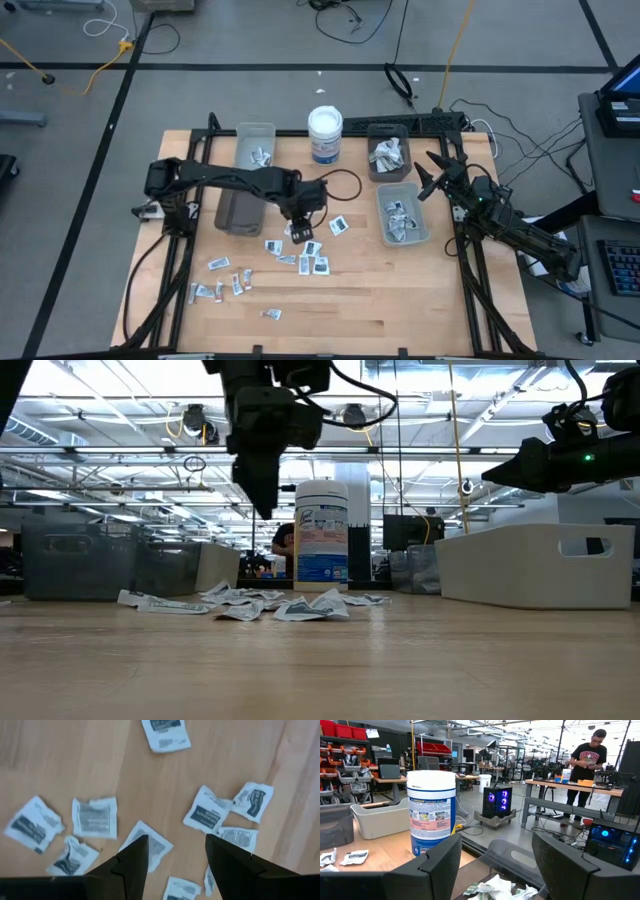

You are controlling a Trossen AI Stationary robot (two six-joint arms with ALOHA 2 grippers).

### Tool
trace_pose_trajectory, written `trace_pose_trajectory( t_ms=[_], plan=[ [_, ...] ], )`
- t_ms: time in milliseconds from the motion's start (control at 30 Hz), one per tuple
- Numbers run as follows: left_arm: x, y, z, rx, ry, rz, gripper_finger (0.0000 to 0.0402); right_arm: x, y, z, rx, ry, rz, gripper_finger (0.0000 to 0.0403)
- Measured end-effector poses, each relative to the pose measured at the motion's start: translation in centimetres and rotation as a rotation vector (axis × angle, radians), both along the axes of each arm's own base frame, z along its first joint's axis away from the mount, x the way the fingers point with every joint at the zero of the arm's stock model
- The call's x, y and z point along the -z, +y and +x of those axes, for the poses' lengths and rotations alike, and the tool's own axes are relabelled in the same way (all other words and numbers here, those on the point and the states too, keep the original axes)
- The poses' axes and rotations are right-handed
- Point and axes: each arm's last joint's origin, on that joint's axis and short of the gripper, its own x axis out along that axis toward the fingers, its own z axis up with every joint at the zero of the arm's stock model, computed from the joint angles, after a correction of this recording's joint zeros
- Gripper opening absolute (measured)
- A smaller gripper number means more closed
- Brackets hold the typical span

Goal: Pick & Place First Aid Supplies
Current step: Put the gray towelette pack into the left gray bin

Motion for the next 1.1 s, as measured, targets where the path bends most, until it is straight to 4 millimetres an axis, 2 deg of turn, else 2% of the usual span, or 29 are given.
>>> trace_pose_trajectory(
  t_ms=[433,667,933,1100],
  plan=[
    [0.8,0.4,5.8,0.119,-0.014,0.051,0.0200,0.0,0.0,0.0,0.000,0.000,0.000,0.0238],
    [1.6,0.6,7.9,0.149,0.006,0.065,0.0200,0.0,0.0,0.0,0.000,0.001,0.000,0.0238],
    [5.4,0.9,8.8,0.155,0.093,0.119,0.0200,0.0,0.0,0.0,0.000,0.000,0.000,0.0238],
    [6.9,1.0,9.4,0.151,0.101,0.146,0.0200,0.0,0.0,0.0,0.000,0.000,0.000,0.0238]
  ],
)
